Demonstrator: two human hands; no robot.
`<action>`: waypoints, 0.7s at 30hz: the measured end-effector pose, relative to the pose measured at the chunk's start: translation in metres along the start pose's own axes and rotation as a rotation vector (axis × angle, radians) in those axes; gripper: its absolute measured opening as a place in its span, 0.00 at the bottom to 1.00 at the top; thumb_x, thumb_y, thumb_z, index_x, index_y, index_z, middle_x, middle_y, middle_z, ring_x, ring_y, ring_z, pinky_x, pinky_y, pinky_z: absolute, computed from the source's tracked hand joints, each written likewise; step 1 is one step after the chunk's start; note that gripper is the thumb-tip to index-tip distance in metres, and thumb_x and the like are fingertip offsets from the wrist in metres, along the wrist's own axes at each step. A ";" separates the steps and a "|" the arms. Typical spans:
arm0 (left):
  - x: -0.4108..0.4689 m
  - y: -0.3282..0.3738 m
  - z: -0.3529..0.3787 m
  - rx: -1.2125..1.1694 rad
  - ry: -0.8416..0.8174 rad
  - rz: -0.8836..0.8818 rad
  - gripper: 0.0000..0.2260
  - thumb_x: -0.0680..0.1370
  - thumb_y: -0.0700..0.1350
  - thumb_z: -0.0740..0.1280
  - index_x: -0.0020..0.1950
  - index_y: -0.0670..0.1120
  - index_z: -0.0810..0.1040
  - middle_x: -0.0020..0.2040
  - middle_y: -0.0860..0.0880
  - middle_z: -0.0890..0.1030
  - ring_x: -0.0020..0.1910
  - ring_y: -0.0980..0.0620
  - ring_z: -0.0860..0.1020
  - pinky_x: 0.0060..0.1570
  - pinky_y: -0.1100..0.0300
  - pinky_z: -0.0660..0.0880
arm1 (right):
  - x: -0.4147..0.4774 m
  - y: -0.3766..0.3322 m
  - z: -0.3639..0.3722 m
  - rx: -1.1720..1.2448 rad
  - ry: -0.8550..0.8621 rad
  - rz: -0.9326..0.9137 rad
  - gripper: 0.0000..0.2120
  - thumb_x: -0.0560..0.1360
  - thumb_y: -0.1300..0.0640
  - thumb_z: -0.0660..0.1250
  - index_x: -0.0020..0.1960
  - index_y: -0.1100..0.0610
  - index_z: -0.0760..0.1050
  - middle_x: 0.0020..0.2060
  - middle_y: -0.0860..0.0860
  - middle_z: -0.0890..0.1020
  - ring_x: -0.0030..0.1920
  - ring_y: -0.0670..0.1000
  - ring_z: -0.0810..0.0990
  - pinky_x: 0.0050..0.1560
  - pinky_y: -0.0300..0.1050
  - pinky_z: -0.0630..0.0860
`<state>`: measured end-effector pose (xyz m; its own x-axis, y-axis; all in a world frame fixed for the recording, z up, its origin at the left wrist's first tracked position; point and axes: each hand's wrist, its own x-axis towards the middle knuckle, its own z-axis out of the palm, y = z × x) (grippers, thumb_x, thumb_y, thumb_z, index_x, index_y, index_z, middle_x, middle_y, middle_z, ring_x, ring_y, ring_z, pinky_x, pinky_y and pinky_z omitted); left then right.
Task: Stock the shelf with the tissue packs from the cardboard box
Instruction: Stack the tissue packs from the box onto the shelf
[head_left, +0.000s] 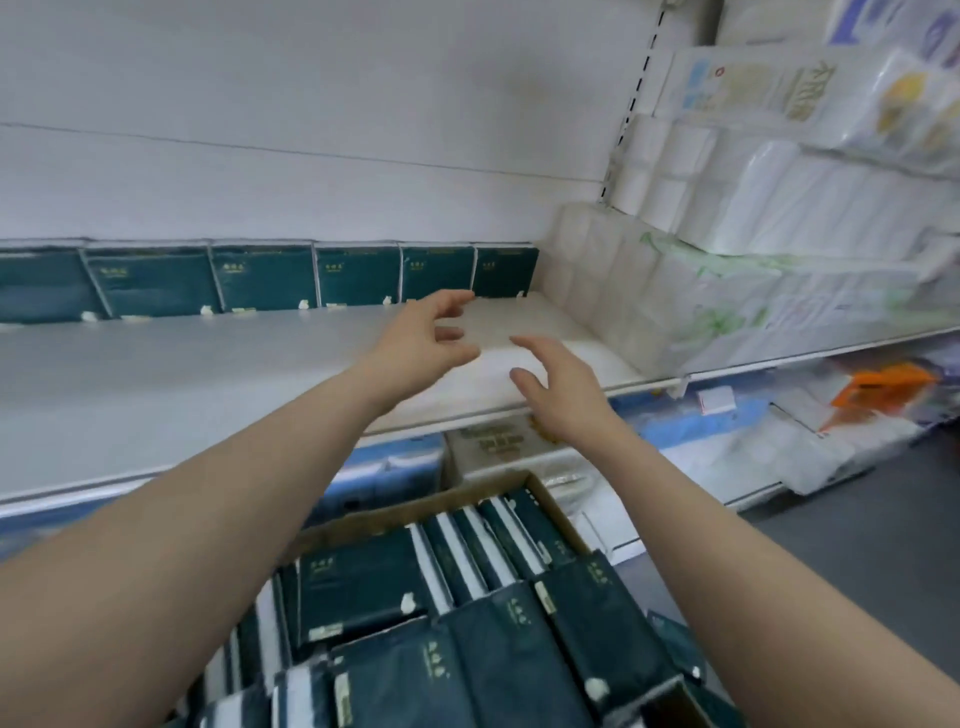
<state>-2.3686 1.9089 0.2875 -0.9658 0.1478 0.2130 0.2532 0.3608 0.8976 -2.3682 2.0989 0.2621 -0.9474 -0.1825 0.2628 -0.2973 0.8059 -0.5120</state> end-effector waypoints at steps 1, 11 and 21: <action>-0.014 0.002 -0.003 0.011 -0.007 0.004 0.26 0.76 0.40 0.70 0.73 0.51 0.68 0.66 0.52 0.73 0.61 0.53 0.76 0.50 0.65 0.74 | -0.013 -0.006 -0.001 0.004 0.001 -0.006 0.20 0.82 0.55 0.62 0.73 0.54 0.69 0.71 0.51 0.72 0.71 0.51 0.69 0.68 0.39 0.61; -0.149 -0.013 -0.037 0.120 -0.136 -0.032 0.16 0.75 0.41 0.71 0.63 0.50 0.77 0.56 0.53 0.81 0.54 0.58 0.80 0.55 0.64 0.76 | -0.127 -0.068 0.013 0.102 -0.080 -0.029 0.16 0.80 0.56 0.65 0.67 0.53 0.76 0.58 0.48 0.81 0.58 0.48 0.78 0.62 0.45 0.74; -0.219 -0.024 -0.027 0.342 -0.450 -0.177 0.23 0.72 0.57 0.74 0.65 0.53 0.77 0.60 0.57 0.80 0.57 0.61 0.78 0.64 0.60 0.73 | -0.181 -0.077 0.020 -0.063 -0.326 0.102 0.13 0.77 0.42 0.65 0.57 0.47 0.78 0.40 0.43 0.78 0.44 0.47 0.77 0.42 0.43 0.71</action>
<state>-2.1644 1.8431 0.2298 -0.8952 0.4075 -0.1806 0.1662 0.6811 0.7130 -2.1765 2.0585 0.2379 -0.9628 -0.2615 -0.0675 -0.2009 0.8606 -0.4679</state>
